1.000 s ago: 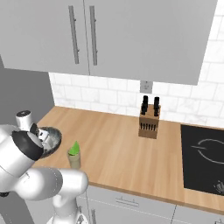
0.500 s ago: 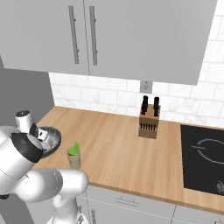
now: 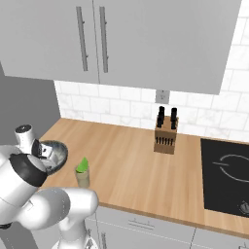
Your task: Grab a lemon wedge from the fridge and one ice cube from the ice bowl, and put them in the glass of lemonade.
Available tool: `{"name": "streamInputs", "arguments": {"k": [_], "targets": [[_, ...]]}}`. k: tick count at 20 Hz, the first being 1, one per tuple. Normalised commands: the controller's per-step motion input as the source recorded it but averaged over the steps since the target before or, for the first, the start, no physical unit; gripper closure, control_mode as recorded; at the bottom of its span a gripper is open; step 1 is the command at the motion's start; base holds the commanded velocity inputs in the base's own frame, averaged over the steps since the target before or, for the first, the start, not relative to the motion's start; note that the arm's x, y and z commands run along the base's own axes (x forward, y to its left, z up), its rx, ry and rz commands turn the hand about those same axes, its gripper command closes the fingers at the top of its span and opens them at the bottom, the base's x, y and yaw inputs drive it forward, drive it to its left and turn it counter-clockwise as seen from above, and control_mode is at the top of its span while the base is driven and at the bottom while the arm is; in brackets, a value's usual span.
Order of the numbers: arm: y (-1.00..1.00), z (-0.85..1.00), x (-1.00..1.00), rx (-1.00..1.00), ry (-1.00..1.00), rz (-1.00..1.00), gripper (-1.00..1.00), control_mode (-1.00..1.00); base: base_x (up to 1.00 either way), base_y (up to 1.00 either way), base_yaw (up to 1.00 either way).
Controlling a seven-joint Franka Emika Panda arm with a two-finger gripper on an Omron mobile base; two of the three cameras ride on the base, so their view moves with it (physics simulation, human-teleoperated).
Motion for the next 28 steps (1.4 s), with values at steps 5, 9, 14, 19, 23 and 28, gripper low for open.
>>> {"name": "streamInputs", "arguments": {"k": [5,9,14,19,23,28], "targets": [[-0.17,-0.29,-0.42,0.05,0.00,-0.03,-1.00,-1.00,0.00,0.00,0.00],[0.00,-0.14,-0.13,0.00,0.00,-0.04,-1.00,-1.00,0.00,0.00,0.00],[0.00,-0.12,0.00,0.00,0.00,-0.03,-1.00,-1.00,0.00,0.00,0.00],[0.00,0.00,0.00,0.00,0.00,0.00,-1.00,-1.00,0.00,0.00,0.00],[0.00,0.00,0.00,0.00,0.00,0.00,1.00,-1.00,0.00,0.00,0.00],[0.00,0.00,0.00,0.00,0.00,0.00,1.00,-1.00,0.00,0.00,0.00]]}}
